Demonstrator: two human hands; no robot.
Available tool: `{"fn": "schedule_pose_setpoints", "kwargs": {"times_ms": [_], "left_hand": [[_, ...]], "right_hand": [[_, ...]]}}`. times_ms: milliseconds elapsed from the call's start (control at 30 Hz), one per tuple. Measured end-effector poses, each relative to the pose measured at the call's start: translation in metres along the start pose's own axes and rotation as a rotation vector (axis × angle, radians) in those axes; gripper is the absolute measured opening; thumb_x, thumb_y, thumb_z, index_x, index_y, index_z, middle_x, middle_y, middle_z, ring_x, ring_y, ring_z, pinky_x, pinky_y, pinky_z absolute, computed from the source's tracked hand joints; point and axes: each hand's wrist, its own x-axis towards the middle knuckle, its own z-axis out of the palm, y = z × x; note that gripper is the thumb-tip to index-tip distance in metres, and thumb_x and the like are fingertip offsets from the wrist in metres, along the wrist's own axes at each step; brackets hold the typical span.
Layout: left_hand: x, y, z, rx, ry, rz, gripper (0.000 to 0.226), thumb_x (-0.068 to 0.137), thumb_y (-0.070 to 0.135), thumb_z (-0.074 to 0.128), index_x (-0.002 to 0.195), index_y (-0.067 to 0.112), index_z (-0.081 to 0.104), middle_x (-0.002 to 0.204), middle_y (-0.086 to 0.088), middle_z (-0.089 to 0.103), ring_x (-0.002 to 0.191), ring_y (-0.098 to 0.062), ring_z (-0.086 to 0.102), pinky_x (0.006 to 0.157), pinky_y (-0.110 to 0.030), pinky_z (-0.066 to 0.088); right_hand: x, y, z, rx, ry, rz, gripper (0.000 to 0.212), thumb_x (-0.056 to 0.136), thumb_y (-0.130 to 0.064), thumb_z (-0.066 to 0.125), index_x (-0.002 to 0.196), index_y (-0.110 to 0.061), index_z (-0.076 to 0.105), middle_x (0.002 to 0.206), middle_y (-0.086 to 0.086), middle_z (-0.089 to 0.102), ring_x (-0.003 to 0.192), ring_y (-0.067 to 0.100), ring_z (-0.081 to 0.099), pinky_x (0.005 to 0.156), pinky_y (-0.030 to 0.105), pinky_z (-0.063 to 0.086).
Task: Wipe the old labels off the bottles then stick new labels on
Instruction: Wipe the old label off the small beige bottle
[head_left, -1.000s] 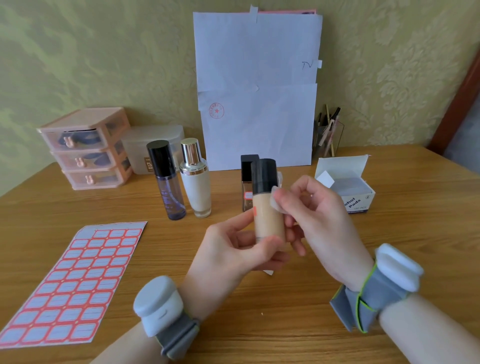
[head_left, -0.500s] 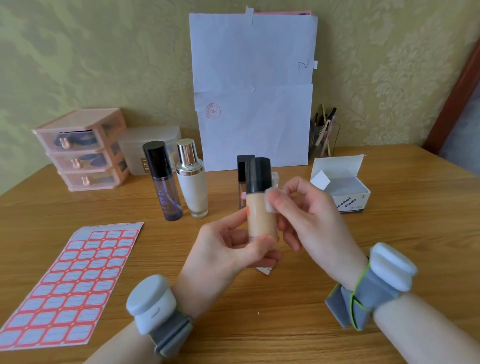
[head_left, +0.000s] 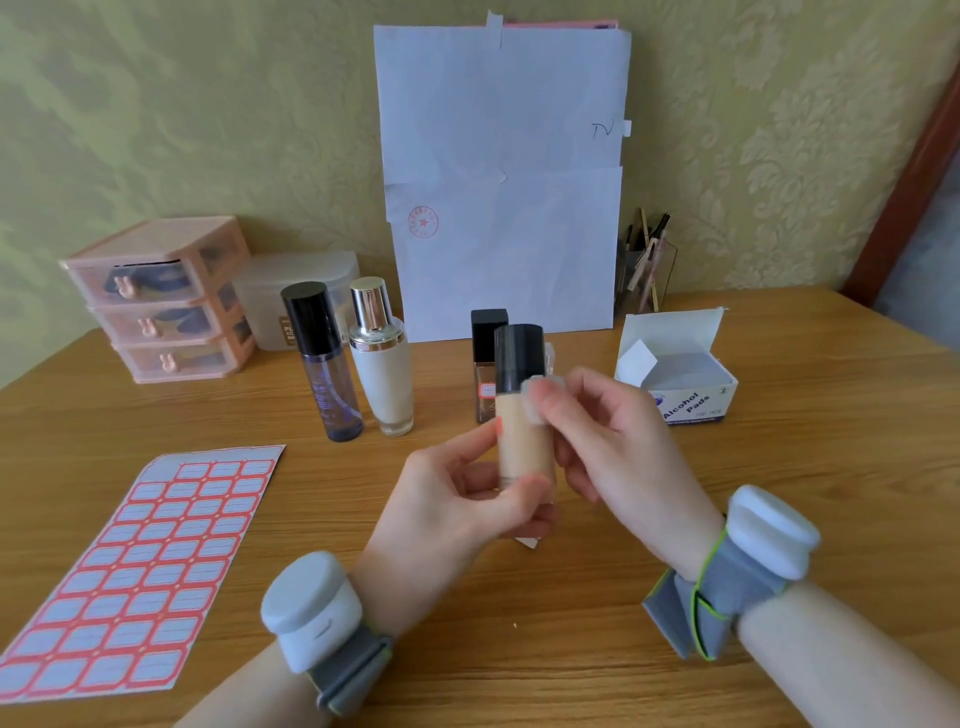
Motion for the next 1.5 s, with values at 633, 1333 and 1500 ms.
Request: {"fn": "schedule_pose_setpoints", "kwargs": {"times_ms": [633,1333,1500], "left_hand": [[0.004,-0.001,-0.004,-0.106,-0.033,-0.055,0.031,0.079,0.015,0.079,0.109,0.011,0.075,0.101,-0.025,0.075,0.094,-0.042,0.074,0.08,-0.037,0.062],[0.031,-0.003,-0.033,0.416,0.261,0.005,0.04,0.078,0.017,0.082,0.103,0.044,0.065,0.101,0.011,0.071,0.083,0.004,0.071,0.067,-0.01,0.053],[0.037,-0.018,-0.04,0.658,0.322,-0.04,0.046,0.079,0.022,0.083,0.118,0.032,0.061,0.101,0.022,0.064,0.089,0.001,0.065,0.068,-0.01,0.043]], "right_hand": [[-0.001,-0.003,0.001,0.036,0.053,0.104,0.039,0.089,-0.045,0.065,0.073,-0.011,0.057,0.057,0.001,0.053,0.036,0.013,0.038,0.035,0.02,0.029],[0.0,0.024,-0.051,-0.4,0.153,0.269,0.017,0.087,-0.02,0.074,0.102,-0.026,0.07,0.087,0.004,0.074,0.04,0.011,0.048,0.045,0.021,0.042],[-0.003,0.035,-0.055,-0.56,0.078,0.282,0.01,0.086,-0.023,0.074,0.095,-0.026,0.073,0.091,-0.002,0.073,0.043,-0.013,0.051,0.052,0.013,0.035]]}}
